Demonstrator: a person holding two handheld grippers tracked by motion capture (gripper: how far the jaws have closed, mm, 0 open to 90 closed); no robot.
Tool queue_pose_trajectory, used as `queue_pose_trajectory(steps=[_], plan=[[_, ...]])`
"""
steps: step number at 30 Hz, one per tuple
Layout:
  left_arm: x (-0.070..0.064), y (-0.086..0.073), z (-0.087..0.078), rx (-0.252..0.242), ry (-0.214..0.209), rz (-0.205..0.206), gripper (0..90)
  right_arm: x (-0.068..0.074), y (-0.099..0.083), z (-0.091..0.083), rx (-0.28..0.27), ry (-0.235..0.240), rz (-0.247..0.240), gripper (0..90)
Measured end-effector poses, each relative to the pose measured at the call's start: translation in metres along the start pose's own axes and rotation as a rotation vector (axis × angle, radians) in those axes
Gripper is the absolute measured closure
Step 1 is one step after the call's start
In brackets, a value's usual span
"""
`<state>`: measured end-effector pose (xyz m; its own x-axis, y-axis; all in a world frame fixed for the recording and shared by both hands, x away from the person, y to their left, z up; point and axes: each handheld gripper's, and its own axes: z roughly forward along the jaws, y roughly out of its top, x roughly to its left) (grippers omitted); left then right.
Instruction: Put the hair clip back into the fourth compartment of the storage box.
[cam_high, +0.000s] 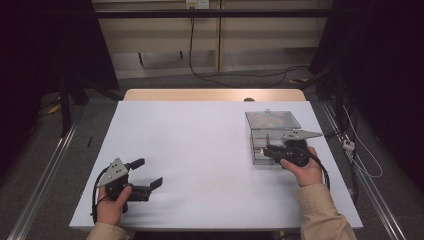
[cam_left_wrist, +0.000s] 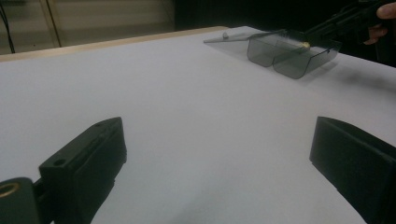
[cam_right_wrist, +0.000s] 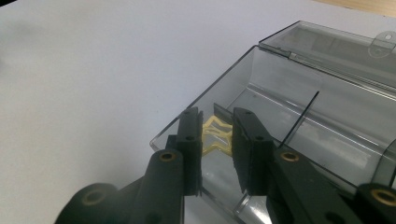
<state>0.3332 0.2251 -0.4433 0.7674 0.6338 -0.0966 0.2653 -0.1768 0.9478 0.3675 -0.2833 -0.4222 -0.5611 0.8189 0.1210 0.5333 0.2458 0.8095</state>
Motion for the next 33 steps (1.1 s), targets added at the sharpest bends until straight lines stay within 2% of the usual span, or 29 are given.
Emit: queue_pose_trajectory(steps=[33], plan=[[0.000,-0.001,0.000,-0.001,-0.001,-0.003,3.6,-0.001,-0.002,0.015,0.031,-0.012,-0.017,73.8]])
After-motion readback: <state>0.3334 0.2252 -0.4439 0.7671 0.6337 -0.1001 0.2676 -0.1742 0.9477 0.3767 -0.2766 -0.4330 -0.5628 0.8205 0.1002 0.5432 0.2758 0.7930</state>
